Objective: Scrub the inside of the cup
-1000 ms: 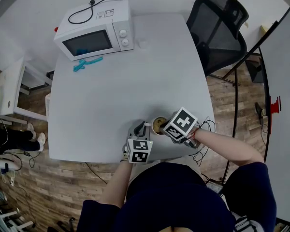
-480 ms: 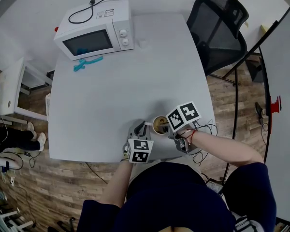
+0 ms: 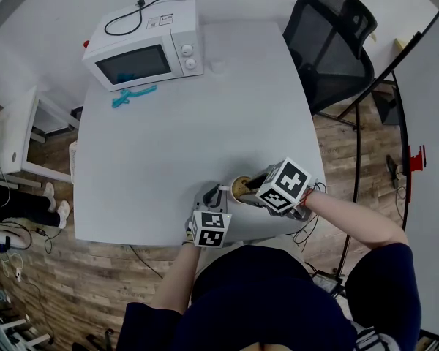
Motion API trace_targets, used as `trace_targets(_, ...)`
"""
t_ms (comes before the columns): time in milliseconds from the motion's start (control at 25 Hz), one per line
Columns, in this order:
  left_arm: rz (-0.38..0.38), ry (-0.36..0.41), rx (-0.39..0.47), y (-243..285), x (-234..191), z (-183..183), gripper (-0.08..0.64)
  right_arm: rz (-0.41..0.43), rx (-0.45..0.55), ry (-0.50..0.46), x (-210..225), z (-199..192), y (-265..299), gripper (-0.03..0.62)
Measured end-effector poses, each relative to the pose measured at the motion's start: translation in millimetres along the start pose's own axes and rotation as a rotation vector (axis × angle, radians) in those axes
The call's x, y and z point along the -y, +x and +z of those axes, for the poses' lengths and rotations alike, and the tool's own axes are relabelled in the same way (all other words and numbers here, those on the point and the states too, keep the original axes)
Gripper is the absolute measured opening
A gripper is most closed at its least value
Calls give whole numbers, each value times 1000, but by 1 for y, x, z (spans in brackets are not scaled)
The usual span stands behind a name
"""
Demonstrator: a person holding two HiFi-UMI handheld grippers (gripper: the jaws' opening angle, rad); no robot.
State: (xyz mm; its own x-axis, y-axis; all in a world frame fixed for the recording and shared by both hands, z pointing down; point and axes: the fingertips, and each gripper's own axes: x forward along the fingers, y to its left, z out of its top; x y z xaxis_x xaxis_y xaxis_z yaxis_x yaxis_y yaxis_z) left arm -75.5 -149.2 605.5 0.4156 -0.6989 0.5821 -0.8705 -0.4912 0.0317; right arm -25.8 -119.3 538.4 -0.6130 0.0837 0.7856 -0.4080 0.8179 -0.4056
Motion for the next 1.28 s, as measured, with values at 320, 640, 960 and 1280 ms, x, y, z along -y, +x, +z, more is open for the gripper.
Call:
trace_targets(320,-4,10,-4,-1,2,-1,41,-128,-222,-784,8,-10,1,160)
trace_targets(640,-7,25,-9,-2,4,0,41,-203,-294,-1227,15,-11,17,160)
trace_targets(960,0,21,-18,-3,3,-3,41,-198,-341,-1369,16,-14,29,156)
trace_targets(1280,11,15,-28,-3,2,-4,41,-107,-376,-1277,15,-15,35,115)
